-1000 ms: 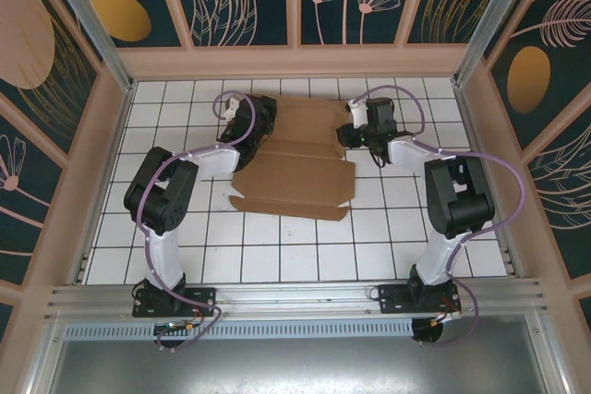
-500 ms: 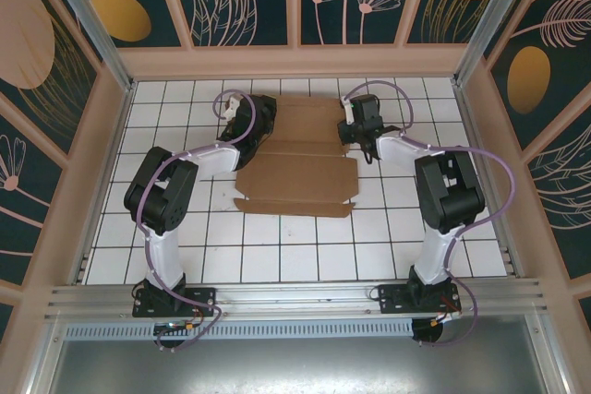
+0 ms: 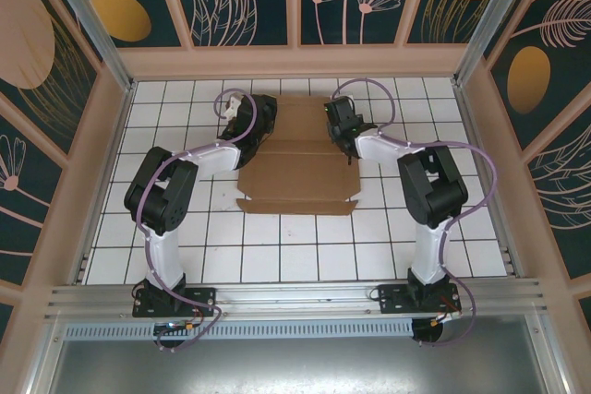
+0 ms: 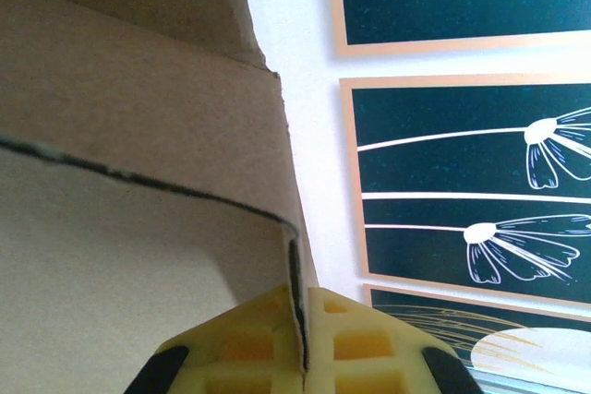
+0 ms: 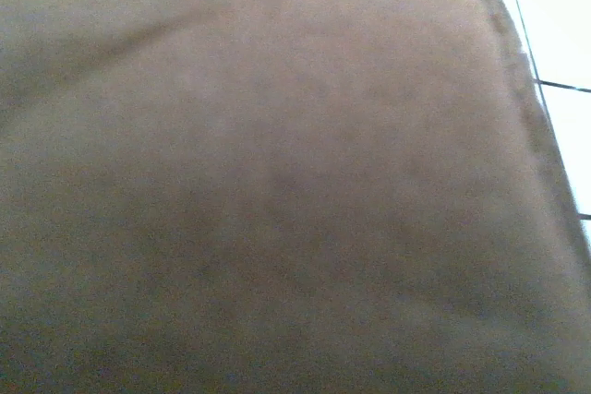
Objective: Fold the paper box
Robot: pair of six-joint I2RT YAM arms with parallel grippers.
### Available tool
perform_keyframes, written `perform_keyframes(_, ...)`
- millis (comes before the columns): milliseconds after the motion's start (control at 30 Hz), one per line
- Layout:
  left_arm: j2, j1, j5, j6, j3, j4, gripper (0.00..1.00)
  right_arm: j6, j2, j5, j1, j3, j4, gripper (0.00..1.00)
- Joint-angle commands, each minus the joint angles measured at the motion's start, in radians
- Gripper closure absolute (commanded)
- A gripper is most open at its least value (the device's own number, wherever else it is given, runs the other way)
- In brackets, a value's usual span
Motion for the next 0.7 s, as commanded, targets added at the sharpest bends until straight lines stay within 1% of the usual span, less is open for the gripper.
perform_keyframes(0, 0.011, -0.02, 0.043, -0.004, 0.018, -0.042, 0.98, 0.046, 0.066, 0.151, 0.007, 0.008, -0.109, 1.0)
perform_keyframes(33, 0.011, -0.021, 0.049, -0.002, 0.015, -0.035, 0.95, 0.038, 0.068, 0.145, 0.006, 0.004, -0.096, 1.0)
perform_keyframes(100, -0.001, -0.019, 0.071, 0.018, 0.001, 0.008, 0.83, 0.001, 0.054, 0.14, 0.001, -0.029, -0.032, 1.0)
perform_keyframes(167, -0.038, -0.017, 0.074, 0.063, -0.016, 0.012, 0.66, -0.029, 0.027, 0.086, -0.015, -0.06, 0.021, 1.0)
perform_keyframes(267, -0.118, -0.016, 0.093, 0.166, -0.044, 0.0, 0.48, -0.037, -0.017, -0.02, -0.049, -0.085, 0.053, 1.0)
perform_keyframes(300, -0.144, -0.016, 0.112, 0.209, -0.054, 0.0, 0.46, -0.044, -0.028, -0.056, -0.058, -0.092, 0.058, 1.0)
perform_keyframes(367, -0.198, -0.016, 0.174, 0.302, -0.072, 0.005, 0.45, -0.058, -0.051, -0.114, -0.074, -0.106, 0.075, 1.0)
perform_keyframes(400, -0.227, -0.016, 0.208, 0.364, -0.076, -0.01, 0.46, -0.064, -0.063, -0.141, -0.083, -0.115, 0.084, 1.0)
perform_keyframes(467, -0.296, -0.016, 0.242, 0.467, -0.077, -0.081, 0.46, -0.07, -0.083, -0.181, -0.098, -0.141, 0.106, 1.0)
perform_keyframes(500, -0.335, -0.015, 0.24, 0.516, -0.081, -0.129, 0.46, -0.072, -0.091, -0.189, -0.103, -0.155, 0.12, 1.0)
perform_keyframes(600, -0.449, -0.001, 0.171, 0.633, -0.102, -0.301, 0.47, -0.09, -0.109, -0.211, -0.11, -0.194, 0.162, 1.0)
perform_keyframes(667, -0.514, 0.032, 0.123, 0.646, -0.132, -0.409, 0.48, -0.105, -0.12, -0.211, -0.11, -0.213, 0.185, 1.0)
